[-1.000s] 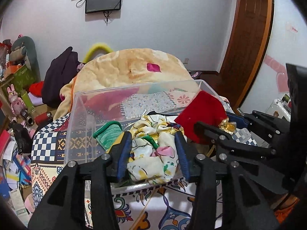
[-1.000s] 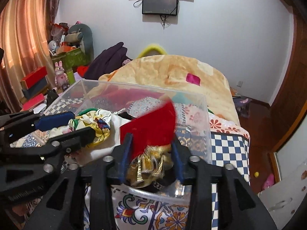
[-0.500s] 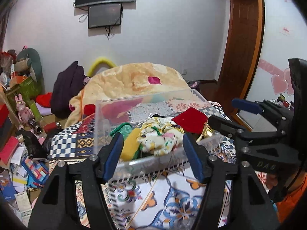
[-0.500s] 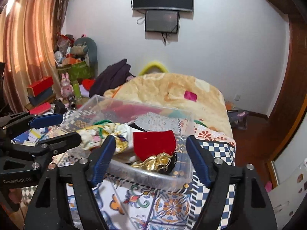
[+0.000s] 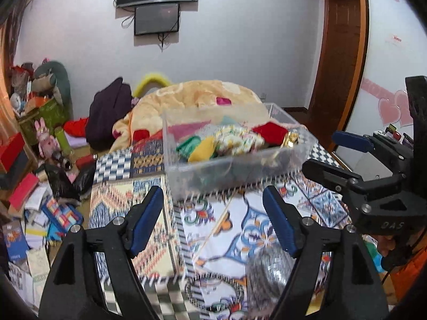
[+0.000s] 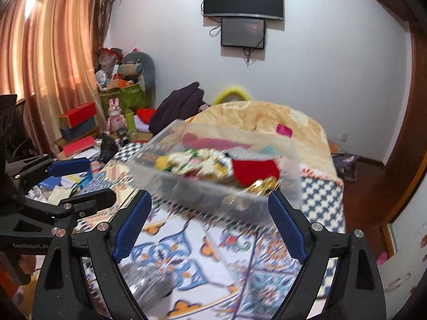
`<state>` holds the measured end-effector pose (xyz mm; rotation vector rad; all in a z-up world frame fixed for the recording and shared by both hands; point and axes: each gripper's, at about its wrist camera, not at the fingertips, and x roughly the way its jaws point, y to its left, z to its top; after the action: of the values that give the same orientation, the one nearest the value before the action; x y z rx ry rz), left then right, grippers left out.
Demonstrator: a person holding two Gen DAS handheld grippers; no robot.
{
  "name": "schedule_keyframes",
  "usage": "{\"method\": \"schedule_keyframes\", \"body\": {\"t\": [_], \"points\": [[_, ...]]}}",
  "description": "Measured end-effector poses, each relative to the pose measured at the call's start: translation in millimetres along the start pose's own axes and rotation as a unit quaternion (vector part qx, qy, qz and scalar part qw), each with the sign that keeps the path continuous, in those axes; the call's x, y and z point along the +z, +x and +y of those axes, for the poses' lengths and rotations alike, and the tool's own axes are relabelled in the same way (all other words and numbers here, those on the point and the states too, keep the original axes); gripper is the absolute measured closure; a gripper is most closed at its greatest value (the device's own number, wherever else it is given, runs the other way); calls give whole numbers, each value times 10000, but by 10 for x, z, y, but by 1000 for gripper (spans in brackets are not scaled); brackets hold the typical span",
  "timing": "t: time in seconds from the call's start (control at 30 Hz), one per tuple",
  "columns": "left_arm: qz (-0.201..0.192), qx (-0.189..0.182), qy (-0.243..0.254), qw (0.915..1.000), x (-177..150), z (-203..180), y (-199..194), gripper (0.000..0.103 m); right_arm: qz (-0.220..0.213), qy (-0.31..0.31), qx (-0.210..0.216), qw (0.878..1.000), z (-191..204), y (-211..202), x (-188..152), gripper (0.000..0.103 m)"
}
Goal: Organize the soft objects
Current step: 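Grasp the braided bracelet with the left tool while the right tool grasps the silver mesh bag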
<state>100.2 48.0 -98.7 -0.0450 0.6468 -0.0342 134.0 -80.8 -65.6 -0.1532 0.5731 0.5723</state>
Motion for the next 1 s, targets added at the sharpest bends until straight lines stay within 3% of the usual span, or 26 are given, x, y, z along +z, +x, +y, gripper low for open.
{"method": "schedule_keyframes", "body": {"t": [0.33, 0.67, 0.77, 0.87, 1.0], "points": [[712, 131, -390, 9966, -544, 175, 114, 26, 703, 214, 539, 9958, 246, 194, -417, 15], [1073, 42, -517, 9929, -860, 157, 138, 26, 1440, 30, 887, 9856, 475, 379, -803, 18], [1114, 45, -432, 9928, -888, 101, 163, 26, 1482, 115, 1018, 9836, 445, 381, -873, 27], [1158, -20, -494, 9920, -902, 87, 208, 26, 1426, 164, 1104, 9835, 426, 341, -879, 49], [1183, -47, -568, 9913, -926, 77, 264, 30, 1320, 181, 1073, 9853, 403, 285, -859, 67]]}}
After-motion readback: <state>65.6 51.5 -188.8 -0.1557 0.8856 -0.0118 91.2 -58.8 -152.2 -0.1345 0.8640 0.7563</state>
